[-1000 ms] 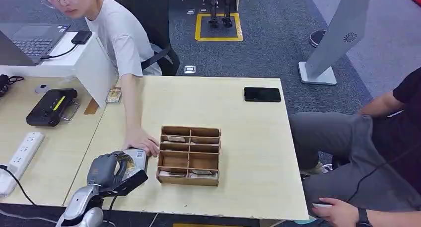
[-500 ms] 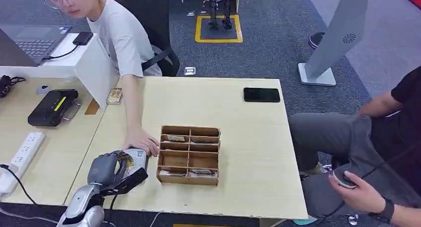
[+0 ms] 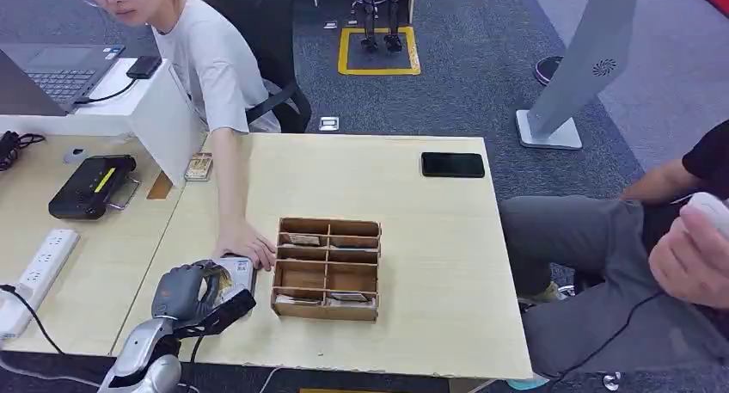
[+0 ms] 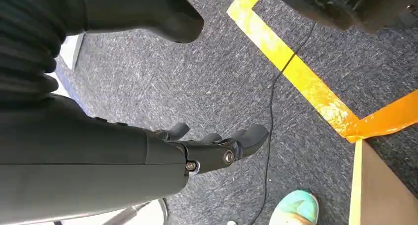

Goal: Pass the card to the sensor for recognition and then transmit it.

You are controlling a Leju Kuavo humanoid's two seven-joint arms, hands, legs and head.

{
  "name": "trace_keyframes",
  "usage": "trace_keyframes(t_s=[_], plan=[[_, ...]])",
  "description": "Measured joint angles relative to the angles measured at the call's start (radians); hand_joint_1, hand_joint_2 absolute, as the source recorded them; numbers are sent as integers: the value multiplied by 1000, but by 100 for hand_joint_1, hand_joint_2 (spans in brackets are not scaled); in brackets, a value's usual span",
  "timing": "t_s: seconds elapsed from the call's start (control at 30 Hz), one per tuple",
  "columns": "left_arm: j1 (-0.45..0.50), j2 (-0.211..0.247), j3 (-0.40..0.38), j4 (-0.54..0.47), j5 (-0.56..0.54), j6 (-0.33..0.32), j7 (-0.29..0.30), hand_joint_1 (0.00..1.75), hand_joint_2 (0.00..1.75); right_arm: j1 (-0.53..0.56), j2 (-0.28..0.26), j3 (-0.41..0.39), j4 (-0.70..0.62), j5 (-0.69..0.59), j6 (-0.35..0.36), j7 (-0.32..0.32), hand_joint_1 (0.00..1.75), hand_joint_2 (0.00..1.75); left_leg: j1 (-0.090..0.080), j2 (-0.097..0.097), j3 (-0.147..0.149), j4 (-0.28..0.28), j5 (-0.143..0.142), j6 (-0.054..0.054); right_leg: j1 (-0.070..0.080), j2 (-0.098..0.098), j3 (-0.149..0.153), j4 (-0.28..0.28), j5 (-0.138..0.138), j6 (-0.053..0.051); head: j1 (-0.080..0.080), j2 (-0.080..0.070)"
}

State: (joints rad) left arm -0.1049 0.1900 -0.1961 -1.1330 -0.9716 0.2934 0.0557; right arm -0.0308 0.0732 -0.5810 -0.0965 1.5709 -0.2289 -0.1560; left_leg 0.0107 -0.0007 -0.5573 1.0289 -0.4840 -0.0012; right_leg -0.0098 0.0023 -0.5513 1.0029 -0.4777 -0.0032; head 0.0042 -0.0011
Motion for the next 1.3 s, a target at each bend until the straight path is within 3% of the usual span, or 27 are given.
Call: trace_keyframes(t_s=[0.37, 0.57, 0.6, 0.67, 0.73, 0.77, 0.8, 0.83, 0.87, 0.9, 1.0, 1.3], plan=[[0, -2, 1, 1, 12, 2, -2, 175, 175, 0, 0, 1, 0, 0, 0, 0, 0, 175, 0, 0, 0, 0, 0, 0, 0, 0, 0, 0, 0, 0, 0, 0], [10, -7, 7, -2, 123, -5, -70, 175, 175, 1, 0, 1, 0, 0, -3, -2, 0, 175, 0, 0, 1, 0, 0, 0, 0, 0, 0, 0, 0, 0, 0, 0], [16, -13, 12, -31, 175, -31, -100, 175, 175, 2, 0, 1, 0, 0, -5, -5, 0, 175, 0, 0, 1, 0, 0, 0, 0, 0, 0, 0, 0, 0, 0, 0], [15, -18, 31, -120, 398, -120, -245, 175, 175, 7, 0, 2, 0, 0, -24, -14, 0, 175, 0, -1, -2, 3, 2, 1, 0, 0, -11, 0, 1, 0, -5, 0], [-94, -16, 56, -210, 780, -113, -446, 175, 175, 7, 3, 16, 1, 0, -42, -11, 0, 175, 5, -12, -24, 6, 12, 0, 4, -9, -24, 1, 8, 1, -4, 0], [-199, -1, 69, -231, 961, -107, -482, 175, 175, 0, 4, 24, 1, 0, -45, -4, 0, 175, 8, -15, -35, 7, 18, -3, 7, -13, -29, 1, 15, -3, 6, 0], [-285, 17, 84, -241, 1072, -106, -455, 175, 175, -5, 8, 31, 1, 0, -45, 0, 0, 175, 9, -15, -40, 7, 20, -4, 8, -13, -33, 1, 19, -5, 10, 0], [-353, 32, 99, -251, 1154, -101, -383, 175, 175, -7, 11, 36, 0, 0, -47, 2, 0, 175, 8, -10, -40, 6, 20, -4, 7, -9, -35, 1, 21, -5, 9, 0], [-405, 46, 111, -262, 1173, -85, -314, 175, 175, -7, 13, 40, 0, 0, -49, 2, 0, 175, 7, -5, -37, 5, 20, -4, 7, -4, -34, 1, 21, -5, 6, 0], [-440, 55, 117, -270, 1134, -72, -295, 175, 175, -4, 14, 45, 0, 0, -52, 0, 0, 175, 6, -3, -35, 5, 20, -4, 7, -3, -33, 1, 21, -5, 2, 0], [-492, 71, 118, -293, 973, -54, -288, 175, 175, -2, 16, 60, 1, 0, -55, -9, 0, 175, 7, -3, -36, 5, 21, -3, 7, -3, -34, 1, 22, -5, 3, 0], [-543, 106, 118, -321, 965, -43, -278, 175, 175, -3, 19, 74, 1, 0, -58, -18, 0, 175, 7, -1, -36, 5, 21, -3, 7, -1, -35, 1, 22, -5, 2, 0]])
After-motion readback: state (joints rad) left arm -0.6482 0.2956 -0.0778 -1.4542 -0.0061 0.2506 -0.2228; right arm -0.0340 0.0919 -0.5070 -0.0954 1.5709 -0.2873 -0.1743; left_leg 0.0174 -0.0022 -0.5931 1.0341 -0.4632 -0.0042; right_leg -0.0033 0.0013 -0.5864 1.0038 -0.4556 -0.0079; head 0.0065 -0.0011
